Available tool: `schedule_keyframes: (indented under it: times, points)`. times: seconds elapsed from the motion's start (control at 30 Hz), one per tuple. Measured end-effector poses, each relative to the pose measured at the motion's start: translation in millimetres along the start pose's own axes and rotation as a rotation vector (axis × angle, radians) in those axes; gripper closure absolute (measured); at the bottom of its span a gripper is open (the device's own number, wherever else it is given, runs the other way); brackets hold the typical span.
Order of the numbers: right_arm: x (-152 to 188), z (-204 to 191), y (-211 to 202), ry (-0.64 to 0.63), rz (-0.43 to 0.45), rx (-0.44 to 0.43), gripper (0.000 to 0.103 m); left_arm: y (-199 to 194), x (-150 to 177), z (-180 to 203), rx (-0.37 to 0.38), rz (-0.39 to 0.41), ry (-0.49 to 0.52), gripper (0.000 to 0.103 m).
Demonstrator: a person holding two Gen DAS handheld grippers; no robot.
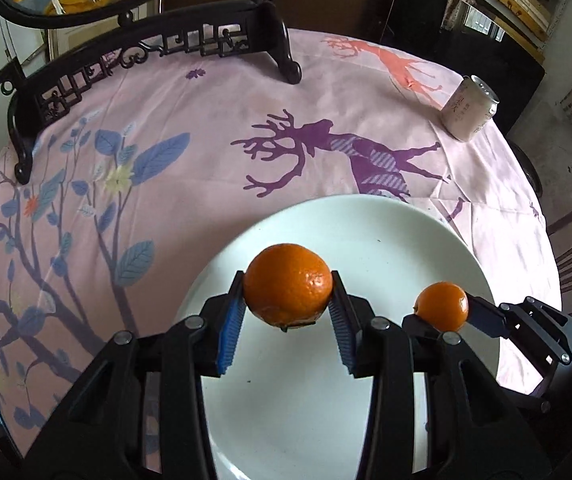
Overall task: Organize fruits
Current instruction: 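Lower both held fruits onto the white plate and open both tools, then move both open tools back to the fruit pile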
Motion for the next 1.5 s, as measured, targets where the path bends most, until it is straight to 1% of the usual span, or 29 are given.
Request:
schedule_keyframes:
  times: [0.07, 0.13, 0.17, 0.2, 0.23, 0.27, 0.3, 0.4, 0.43, 0.47, 0.5, 0.53, 0.57, 0.6, 0.63, 0.7, 0.8, 0.93, 1.0, 1.07, 1.33, 1.5]
  points:
    - [0.9, 1.5, 6.5, -0.003, -0.011, -0.006, 0.066, 8.0, -1.7, 1.9, 0.007, -0.009, 0.007, 0.062]
    - [0.6, 0.8, 7.9, -0.014, -0.006, -0.009, 0.066, 9.0, -3.0, 5.6, 0.007, -0.003, 0.015, 0.061]
    - [0.4, 0.0, 7.9, -0.024, 0.000, -0.004, 0.060, 8.4, -4.2, 6.3, 0.009, 0.002, 0.016, 0.057]
    - [-0.2, -1.1, 7.5, -0.035, 0.005, 0.000, 0.051, 6.6, -6.0, 7.6, 0.015, 0.011, 0.017, 0.038]
    - [-0.9, -2.6, 4.3, -0.043, 0.025, 0.023, 0.036, 1.9, -7.7, 7.6, 0.013, 0.030, 0.016, 0.028]
    - [-1.4, -3.2, -1.4, -0.052, 0.052, 0.043, 0.035, -5.0, -9.1, 7.1, 0.006, 0.054, 0.013, 0.021]
    - [-1.4, -4.6, -7.4, -0.064, 0.060, 0.047, 0.035, -13.8, -10.5, 6.8, 0.011, 0.077, 0.013, 0.021]
    - [0.0, -6.1, -32.6, -0.058, 0.073, 0.049, 0.035, -44.0, -5.7, 2.4, 0.032, 0.098, 0.005, 0.019]
    - [3.7, -7.6, -45.0, -0.054, 0.080, 0.051, 0.035, -56.7, -0.6, -0.8, 0.034, 0.110, -0.006, 0.018]
    - [9.7, -9.6, -59.1, -0.051, 0.088, 0.053, 0.035, -71.1, 6.6, -4.3, 0.033, 0.125, -0.012, 0.015]
    - [18.4, -11.8, -74.6, -0.048, 0.095, 0.072, 0.032, -88.3, 18.0, -7.8, 0.026, 0.144, -0.008, 0.012]
    - [29.0, -14.0, -88.7, -0.044, 0.099, 0.103, 0.028, -102.6, 29.1, -10.7, 0.013, 0.160, 0.000, 0.011]
    - [42.0, -16.5, -102.9, -0.033, 0.106, 0.128, 0.021, -118.8, 44.1, -13.7, -0.004, 0.178, 0.010, 0.010]
    - [56.5, -20.0, -117.3, -0.019, 0.118, 0.143, 0.017, -130.9, 58.3, -16.8, -0.010, 0.192, 0.013, 0.009]
    - [70.5, -24.1, -129.7, -0.005, 0.133, 0.154, 0.011, -141.9, 74.0, -19.6, -0.012, 0.201, 0.013, 0.009]
    - [99.1, -32.6, -151.8, 0.029, 0.166, 0.171, 0.010, -162.3, 107.9, -24.2, -0.003, 0.212, 0.003, 0.009]
    - [133.6, -43.1, -174.9, 0.091, 0.195, 0.168, 0.010, -182.9, 152.9, -30.1, -0.025, 0.225, -0.017, 0.009]
    - [155.2, -48.5, -188.5, 0.160, 0.177, 0.135, 0.010, -197.4, 190.6, -34.8, -0.031, 0.217, -0.030, 0.009]
    - [157.8, -52.2, -193.8, 0.155, 0.173, 0.128, 0.010, -203.3, 200.1, -34.7, -0.036, 0.219, -0.017, 0.009]
    - [159.0, -56.2, -198.9, 0.138, 0.183, 0.153, 0.010, -208.1, 205.0, -35.7, -0.039, 0.224, -0.015, 0.009]
    - [164.9, -57.2, -209.8, 0.125, 0.200, 0.160, 0.010, -219.1, 209.1, -36.2, -0.045, 0.241, -0.017, 0.009]
    - [174.7, -59.6, -213.5, 0.116, 0.185, 0.154, 0.010, -223.6, 213.7, -36.0, -0.050, 0.245, -0.002, 0.009]
Point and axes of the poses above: each gripper's, at about its wrist camera, not at the fingertips, and y roughly the way its jaws point, z to its right, x to its underside, the point moved 1 cm from there along y, roughly the way its jaws point, and after that the axes turned 14 degrees about z, right-handed, at the moved point
